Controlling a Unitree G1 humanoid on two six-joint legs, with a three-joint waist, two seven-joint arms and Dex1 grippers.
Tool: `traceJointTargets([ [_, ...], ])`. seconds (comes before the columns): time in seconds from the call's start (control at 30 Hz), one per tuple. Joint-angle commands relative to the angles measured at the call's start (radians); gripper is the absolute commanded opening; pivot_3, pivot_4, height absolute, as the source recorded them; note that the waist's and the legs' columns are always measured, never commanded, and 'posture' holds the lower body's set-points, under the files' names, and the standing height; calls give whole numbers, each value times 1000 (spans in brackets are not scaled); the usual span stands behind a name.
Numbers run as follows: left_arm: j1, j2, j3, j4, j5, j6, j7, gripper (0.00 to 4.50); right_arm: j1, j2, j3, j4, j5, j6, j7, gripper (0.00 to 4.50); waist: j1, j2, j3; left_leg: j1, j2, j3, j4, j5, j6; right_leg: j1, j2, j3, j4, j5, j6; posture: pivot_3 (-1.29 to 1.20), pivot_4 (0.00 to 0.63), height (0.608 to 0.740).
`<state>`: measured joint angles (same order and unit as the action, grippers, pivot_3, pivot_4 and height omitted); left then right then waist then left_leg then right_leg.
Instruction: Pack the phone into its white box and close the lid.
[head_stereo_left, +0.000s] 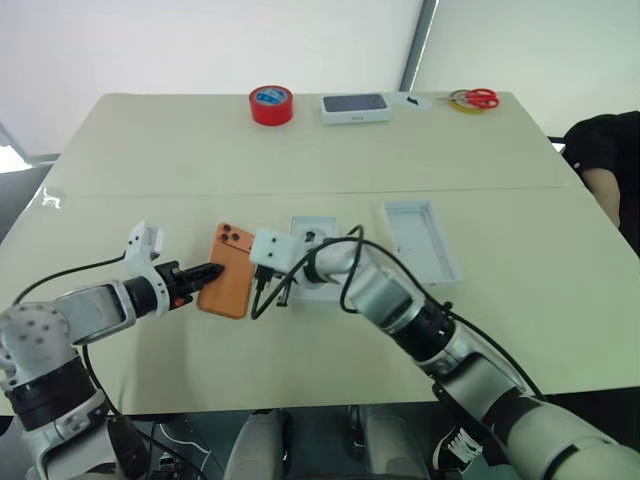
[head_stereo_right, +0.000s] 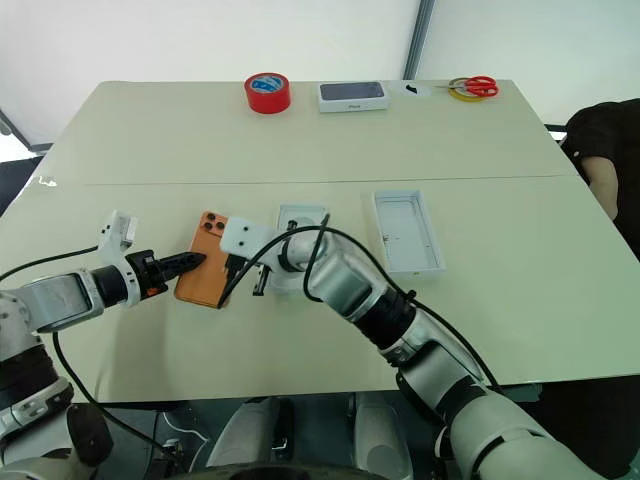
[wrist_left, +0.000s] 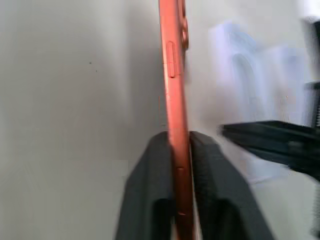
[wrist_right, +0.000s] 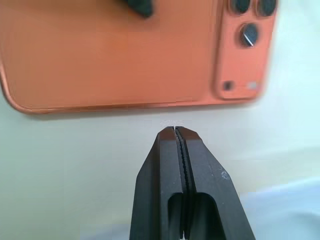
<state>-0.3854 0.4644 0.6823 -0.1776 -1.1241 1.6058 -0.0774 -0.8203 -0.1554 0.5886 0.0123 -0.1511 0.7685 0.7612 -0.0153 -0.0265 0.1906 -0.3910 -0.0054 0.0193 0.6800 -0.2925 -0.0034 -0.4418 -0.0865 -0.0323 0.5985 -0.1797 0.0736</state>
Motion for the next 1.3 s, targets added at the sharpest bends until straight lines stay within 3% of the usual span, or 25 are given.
traceJointTargets([
  [0.03, -2, -5, 37, -4, -14, 9, 37, 30, -5, -42, -88, -134, 68, 4, 54, 0, 0, 0, 0, 0, 0, 0, 0, 0, 0, 0, 0, 0, 0, 0, 0, 0, 150, 732],
  [0.33, -106, -122, 175, 35, -217, -61, 201, 30, 132, -270, -342, -312, 271, -102, 196, 0, 12, -2, 1, -1, 0, -1, 0, 0, 0, 1, 0, -1, -2, 0, 0, 0, 150, 732],
  [0.47, -123, -200, 85, 23, -408, -171, 367, 30, 220, -393, -454, -268, 334, -149, 246, 0, 9, -2, 1, -1, -1, 1, 0, -1, 1, 2, -2, 0, -3, 0, 0, 0, 150, 732],
  [0.6, -97, -260, -67, 14, -501, -275, 483, 30, 274, -466, -518, -218, 356, -177, 237, 0, 21, -2, 1, -1, -1, 1, 1, -1, 1, 2, -2, 0, -3, 0, 0, 0, 150, 732],
  [0.83, -57, -320, -270, 38, -517, -417, 551, 30, 308, -514, -554, -187, 352, -202, 204, 0, 23, -2, 1, 0, 0, 3, 1, 0, 1, 1, 0, 1, -3, -2, -3, 0, 150, 732],
  [1.3, -47, -308, -442, 92, -439, -528, 535, 30, 292, -510, -530, -163, 335, -235, 166, 0, 29, -2, 1, -1, -1, 2, 2, 0, 2, 2, 0, 1, -4, -2, -3, 0, 150, 732],
])
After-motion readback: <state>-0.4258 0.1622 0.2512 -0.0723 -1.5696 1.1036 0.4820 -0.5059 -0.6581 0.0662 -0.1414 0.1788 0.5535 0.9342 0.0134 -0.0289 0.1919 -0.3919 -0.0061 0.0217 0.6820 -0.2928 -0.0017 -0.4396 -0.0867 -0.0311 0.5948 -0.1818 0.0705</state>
